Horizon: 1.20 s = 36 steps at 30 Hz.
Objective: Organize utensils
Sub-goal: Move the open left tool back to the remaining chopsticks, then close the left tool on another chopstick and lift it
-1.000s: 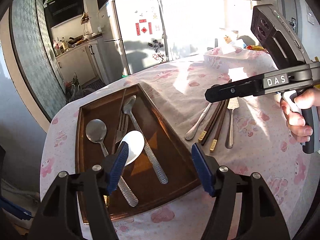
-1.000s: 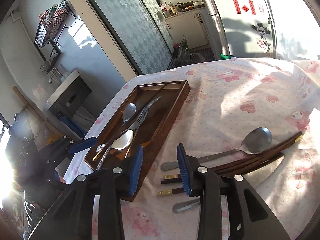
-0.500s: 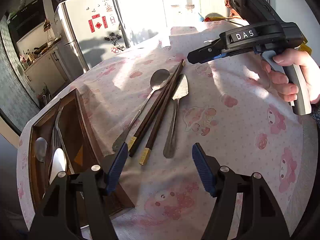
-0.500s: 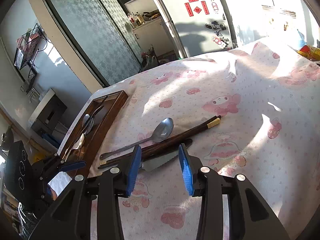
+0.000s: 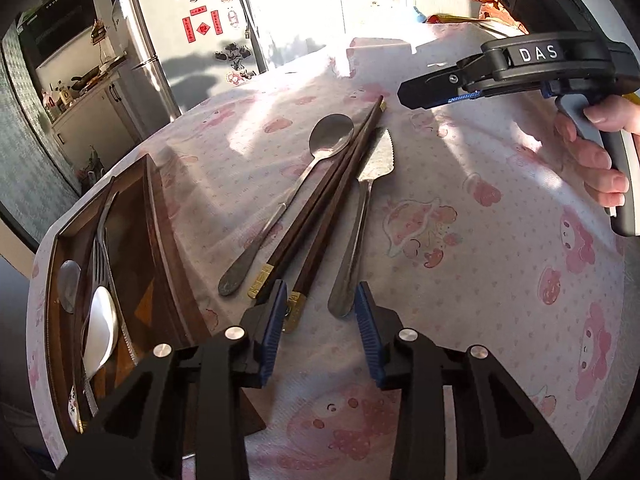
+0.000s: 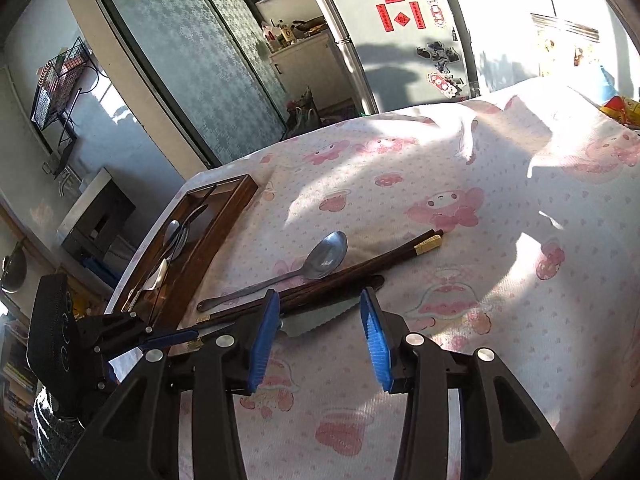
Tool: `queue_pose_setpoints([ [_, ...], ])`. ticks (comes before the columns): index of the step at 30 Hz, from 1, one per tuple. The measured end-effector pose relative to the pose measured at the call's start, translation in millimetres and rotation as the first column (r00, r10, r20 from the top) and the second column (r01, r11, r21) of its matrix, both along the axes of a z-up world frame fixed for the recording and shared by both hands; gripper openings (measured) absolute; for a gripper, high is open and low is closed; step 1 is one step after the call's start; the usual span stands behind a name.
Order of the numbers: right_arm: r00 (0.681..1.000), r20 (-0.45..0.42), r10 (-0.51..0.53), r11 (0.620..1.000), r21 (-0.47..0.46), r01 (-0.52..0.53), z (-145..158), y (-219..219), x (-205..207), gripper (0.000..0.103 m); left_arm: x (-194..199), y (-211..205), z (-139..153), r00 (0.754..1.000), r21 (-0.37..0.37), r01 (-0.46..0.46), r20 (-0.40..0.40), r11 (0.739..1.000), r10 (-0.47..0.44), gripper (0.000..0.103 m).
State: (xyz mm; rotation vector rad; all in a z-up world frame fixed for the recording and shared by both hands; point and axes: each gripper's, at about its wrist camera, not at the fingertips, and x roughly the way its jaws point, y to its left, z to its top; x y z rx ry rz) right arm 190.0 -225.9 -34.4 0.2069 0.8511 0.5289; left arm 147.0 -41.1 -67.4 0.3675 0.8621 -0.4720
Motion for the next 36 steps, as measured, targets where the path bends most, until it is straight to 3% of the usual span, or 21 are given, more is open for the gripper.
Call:
queue_pose_setpoints([
  [10, 1.000, -0.002, 0.003, 1.000, -0.005, -0.003, -1.7, 1.7, -0.9, 0.045, 11.5, 9.4, 9.6, 0.999, -0.064, -0.053, -0.010, 0.997, 0.052, 0.038],
  [12, 1.000, -0.002, 0.004, 1.000, -0.005, -0.004, -1.9, 1.9, -1.3, 0.045, 13.1, 6.9, 7.6, 0.999, -0.054, -0.046, -0.018, 0.997, 0.045, 0.032],
  [23, 1.000, -0.002, 0.006, 1.000, -0.008, -0.006, -4.6, 2.8, -0.7, 0.047, 8.9, 2.3, -0.6, 0.999, -0.049, -0.025, -0.032, 0.998, 0.024, 0.016],
  [36, 1.000, -0.006, -0.022, 1.000, 0.005, 0.022, -4.4, -6.9, 2.1, 0.047, 9.1, -5.8, -0.2, 0.999, -0.034, 0.007, -0.042, 0.999, -0.008, 0.010],
])
